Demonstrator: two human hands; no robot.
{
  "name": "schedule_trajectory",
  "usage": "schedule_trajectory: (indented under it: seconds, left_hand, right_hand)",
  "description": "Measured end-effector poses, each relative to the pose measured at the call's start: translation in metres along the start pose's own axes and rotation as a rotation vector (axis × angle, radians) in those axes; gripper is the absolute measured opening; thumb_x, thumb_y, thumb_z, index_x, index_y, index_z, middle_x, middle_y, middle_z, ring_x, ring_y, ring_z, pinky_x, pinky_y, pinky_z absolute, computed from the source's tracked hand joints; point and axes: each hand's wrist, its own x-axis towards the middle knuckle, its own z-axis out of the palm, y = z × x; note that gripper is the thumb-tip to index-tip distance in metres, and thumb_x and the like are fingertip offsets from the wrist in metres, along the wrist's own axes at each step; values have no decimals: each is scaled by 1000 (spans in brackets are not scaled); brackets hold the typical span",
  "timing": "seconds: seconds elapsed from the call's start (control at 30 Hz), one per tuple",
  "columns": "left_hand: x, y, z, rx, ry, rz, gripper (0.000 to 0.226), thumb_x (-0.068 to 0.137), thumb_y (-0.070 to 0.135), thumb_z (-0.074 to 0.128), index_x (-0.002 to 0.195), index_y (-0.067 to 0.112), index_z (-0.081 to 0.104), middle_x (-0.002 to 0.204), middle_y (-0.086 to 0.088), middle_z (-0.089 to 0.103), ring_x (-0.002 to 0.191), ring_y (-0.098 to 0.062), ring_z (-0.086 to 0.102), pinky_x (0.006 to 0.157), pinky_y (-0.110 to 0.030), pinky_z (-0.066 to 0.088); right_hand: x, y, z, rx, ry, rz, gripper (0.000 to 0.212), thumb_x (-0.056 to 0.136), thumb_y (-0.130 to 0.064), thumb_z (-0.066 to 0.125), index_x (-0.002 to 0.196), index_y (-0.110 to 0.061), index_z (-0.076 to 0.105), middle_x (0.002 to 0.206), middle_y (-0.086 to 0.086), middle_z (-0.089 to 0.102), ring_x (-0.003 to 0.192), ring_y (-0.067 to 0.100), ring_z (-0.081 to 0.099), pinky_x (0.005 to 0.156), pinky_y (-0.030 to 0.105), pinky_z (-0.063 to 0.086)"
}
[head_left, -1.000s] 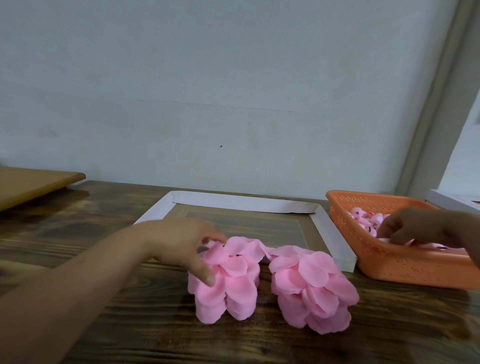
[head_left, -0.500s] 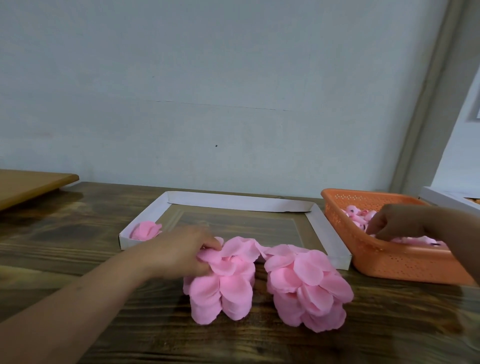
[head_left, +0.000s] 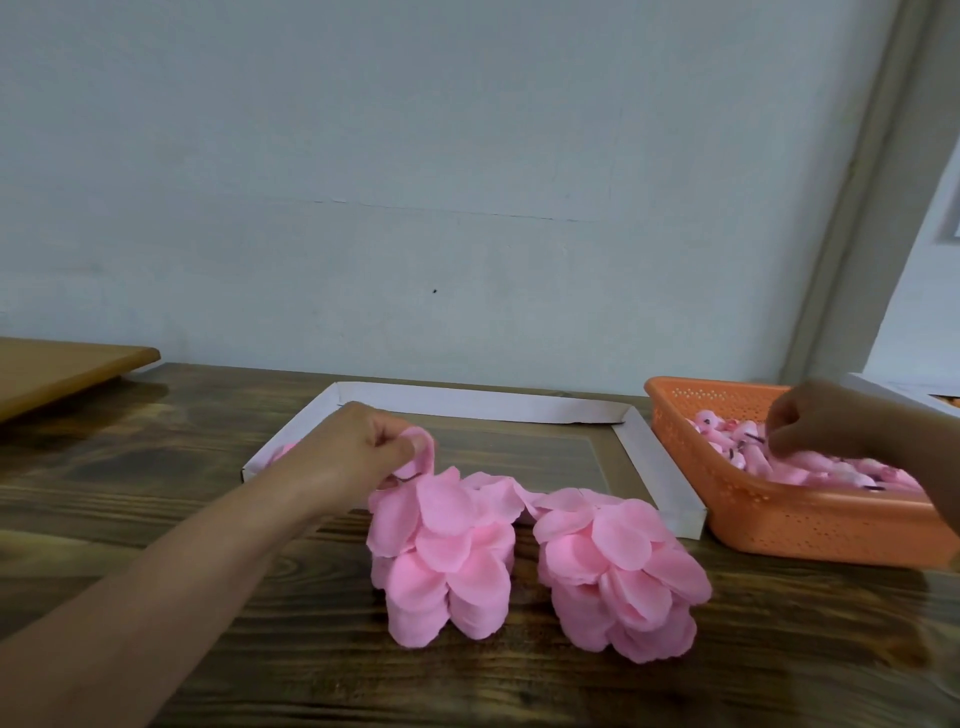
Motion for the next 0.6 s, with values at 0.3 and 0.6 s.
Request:
schedule_trajectory:
  seconds: [0.3,0.6]
  left_hand:
    - [5,18,10,-709,-6,-248,20,99,16,48,92,5,63,70,-6,72,58,-14,68,52,-22,55]
    - [3,35,45,-1668,-129,-213,55,18,18,96,68,8,74,71,-1,69,72,-5,63,74,-15,48]
  right_hand:
    - [-10,-9,-15,282,495,-89,10,81,-4,62,77,-1,69,70,17,66,64,29,56,61,27,40]
    - [-30,-68,-12,603,436,-322,25,84,-15,64,59,-14,64,67,15,66,51,16,38,47,24,32]
